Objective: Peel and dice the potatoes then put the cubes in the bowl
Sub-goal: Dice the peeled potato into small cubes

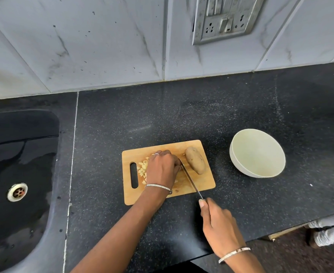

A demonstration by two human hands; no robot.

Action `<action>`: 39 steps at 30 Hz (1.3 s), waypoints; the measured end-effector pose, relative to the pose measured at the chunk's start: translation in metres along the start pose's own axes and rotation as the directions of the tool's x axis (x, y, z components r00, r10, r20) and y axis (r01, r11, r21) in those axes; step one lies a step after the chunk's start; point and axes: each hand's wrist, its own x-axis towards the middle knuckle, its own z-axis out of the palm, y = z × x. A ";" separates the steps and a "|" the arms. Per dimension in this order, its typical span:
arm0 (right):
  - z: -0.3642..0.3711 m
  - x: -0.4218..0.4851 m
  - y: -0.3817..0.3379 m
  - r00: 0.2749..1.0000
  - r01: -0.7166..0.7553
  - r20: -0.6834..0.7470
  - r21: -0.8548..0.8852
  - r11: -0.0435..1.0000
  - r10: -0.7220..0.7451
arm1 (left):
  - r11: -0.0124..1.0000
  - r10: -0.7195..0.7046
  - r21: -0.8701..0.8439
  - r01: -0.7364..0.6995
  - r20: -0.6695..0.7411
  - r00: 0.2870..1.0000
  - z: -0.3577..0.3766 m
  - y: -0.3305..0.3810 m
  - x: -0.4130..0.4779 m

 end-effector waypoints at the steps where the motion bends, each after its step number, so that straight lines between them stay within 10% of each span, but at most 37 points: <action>1: -0.001 0.001 0.000 1.000 -0.007 0.006 -0.005 1.000 0.007 | 1.000 0.003 -0.005 -0.003 -0.004 1.000 0.001 0.000 0.000; 9: 0.000 -0.006 -0.015 0.999 -0.046 -0.038 -0.286 0.957 0.037 | 0.999 -0.013 0.048 0.015 -0.044 0.999 0.001 -0.003 -0.004; 16: -0.007 -0.003 -0.009 0.999 -0.049 0.002 0.121 0.991 0.049 | 0.999 -0.030 0.036 0.032 -0.057 0.998 0.000 -0.009 -0.010; 32: 0.007 -0.007 -0.023 0.998 -0.066 -0.004 -0.191 0.979 0.067 | 0.998 -0.045 0.040 0.047 -0.061 0.997 0.000 -0.007 -0.008; 39: -0.019 0.006 -0.002 0.947 -0.299 0.263 0.499 0.813 0.186 | 1.000 -0.025 0.005 0.026 -0.030 0.999 -0.002 -0.009 -0.005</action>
